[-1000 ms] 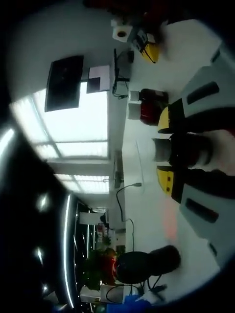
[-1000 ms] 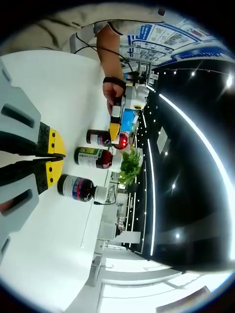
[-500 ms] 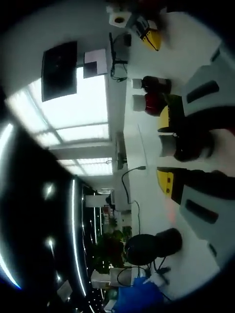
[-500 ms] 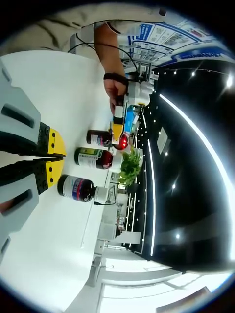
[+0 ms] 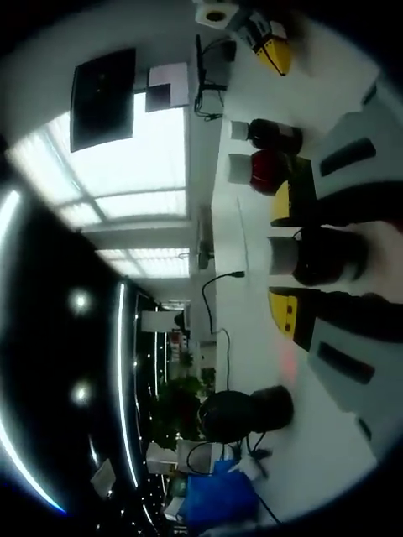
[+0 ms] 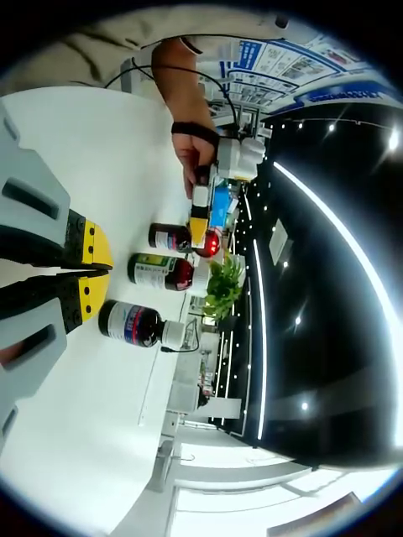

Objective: Rotate the medicine bottle to make it face forward pick up the medicine bottle inspect the drug traceability code place the medicine on the table

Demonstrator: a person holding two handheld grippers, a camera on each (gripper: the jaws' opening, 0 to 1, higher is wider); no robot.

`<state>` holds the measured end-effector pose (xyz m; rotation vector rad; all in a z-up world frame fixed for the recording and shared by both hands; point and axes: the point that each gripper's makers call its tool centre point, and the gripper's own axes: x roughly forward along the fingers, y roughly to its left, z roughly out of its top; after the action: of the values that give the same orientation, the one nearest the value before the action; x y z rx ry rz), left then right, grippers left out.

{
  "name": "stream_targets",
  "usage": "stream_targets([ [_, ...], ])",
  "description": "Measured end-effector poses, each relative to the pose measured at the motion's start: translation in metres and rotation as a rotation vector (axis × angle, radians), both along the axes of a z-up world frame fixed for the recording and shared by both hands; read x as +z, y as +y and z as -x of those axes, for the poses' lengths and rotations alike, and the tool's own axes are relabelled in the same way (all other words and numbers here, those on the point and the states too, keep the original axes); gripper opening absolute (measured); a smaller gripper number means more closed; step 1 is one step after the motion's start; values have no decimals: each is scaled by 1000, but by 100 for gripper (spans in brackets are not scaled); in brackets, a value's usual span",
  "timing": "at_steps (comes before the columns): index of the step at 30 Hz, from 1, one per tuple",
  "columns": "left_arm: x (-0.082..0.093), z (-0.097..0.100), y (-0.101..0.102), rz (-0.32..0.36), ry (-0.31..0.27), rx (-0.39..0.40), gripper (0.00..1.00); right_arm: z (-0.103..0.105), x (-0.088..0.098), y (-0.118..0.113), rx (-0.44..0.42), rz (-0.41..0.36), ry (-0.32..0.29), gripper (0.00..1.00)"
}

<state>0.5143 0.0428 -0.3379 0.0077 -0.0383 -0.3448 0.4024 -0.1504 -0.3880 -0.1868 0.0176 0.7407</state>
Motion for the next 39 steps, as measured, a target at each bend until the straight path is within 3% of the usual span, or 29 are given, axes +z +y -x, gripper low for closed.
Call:
stream_targets([
  [8,-1,0,-2,1,-6,42,17,1,1,0,0,-1,-2,0],
  [10,-5,1,-1,5,3,52,12,2,1,0,1,-1,-3,0],
  [21,-5,7,-2,-1,-3,50,11,3,1,1,-1,0,-5,0],
  [39,-5,12,-3,-13,20,-55,11,3,1,2,-1,0,-5,0],
])
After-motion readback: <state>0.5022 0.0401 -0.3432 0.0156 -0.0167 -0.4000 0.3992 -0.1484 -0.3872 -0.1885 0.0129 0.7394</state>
